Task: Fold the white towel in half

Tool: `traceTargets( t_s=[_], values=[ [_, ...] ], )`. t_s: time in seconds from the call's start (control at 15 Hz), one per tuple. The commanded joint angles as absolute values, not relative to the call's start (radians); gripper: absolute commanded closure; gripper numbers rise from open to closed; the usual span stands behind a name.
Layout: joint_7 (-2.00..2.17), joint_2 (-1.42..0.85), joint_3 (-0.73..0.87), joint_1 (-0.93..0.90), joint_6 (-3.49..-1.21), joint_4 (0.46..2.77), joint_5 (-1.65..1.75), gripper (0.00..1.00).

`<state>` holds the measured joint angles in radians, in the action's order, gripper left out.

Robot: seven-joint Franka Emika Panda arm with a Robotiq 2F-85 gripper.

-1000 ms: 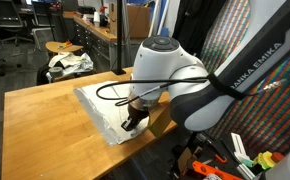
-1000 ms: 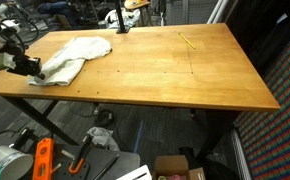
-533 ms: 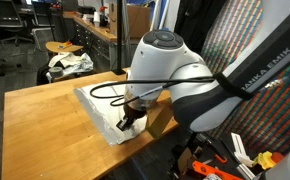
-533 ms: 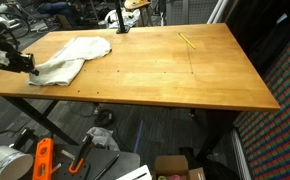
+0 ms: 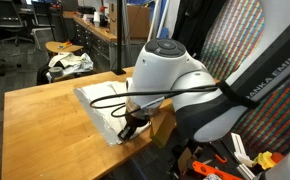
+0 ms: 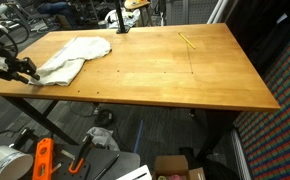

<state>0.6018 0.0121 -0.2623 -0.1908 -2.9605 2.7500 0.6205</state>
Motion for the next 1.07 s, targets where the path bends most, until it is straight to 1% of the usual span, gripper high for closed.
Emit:
traceTargets(
  t_s=[0.0,0.07,0.13,0.2,0.27,0.47,0.87,1.0],
  values=[
    [0.327,-0.087,-0.261,-0.22,-3.071,2.759,0.364,0.16],
    [0.255,-0.114,-0.271,-0.224,-3.111,2.76,0.29,0.09],
    [0.173,-0.14,-0.374,-0.136,-3.159,2.761,0.205,0.02],
    [0.094,-0.16,-0.458,-0.068,-3.206,2.76,0.124,0.0],
    [0.015,-0.179,-0.538,-0.009,-3.246,2.761,0.038,0.0],
    [0.025,-0.207,-0.759,0.218,-3.275,2.753,0.089,0.0],
    [0.014,-0.243,-1.052,0.656,-3.239,2.749,0.194,0.0],
    [0.0,-0.248,-1.131,0.803,-3.181,2.738,0.233,0.0]
  ],
)
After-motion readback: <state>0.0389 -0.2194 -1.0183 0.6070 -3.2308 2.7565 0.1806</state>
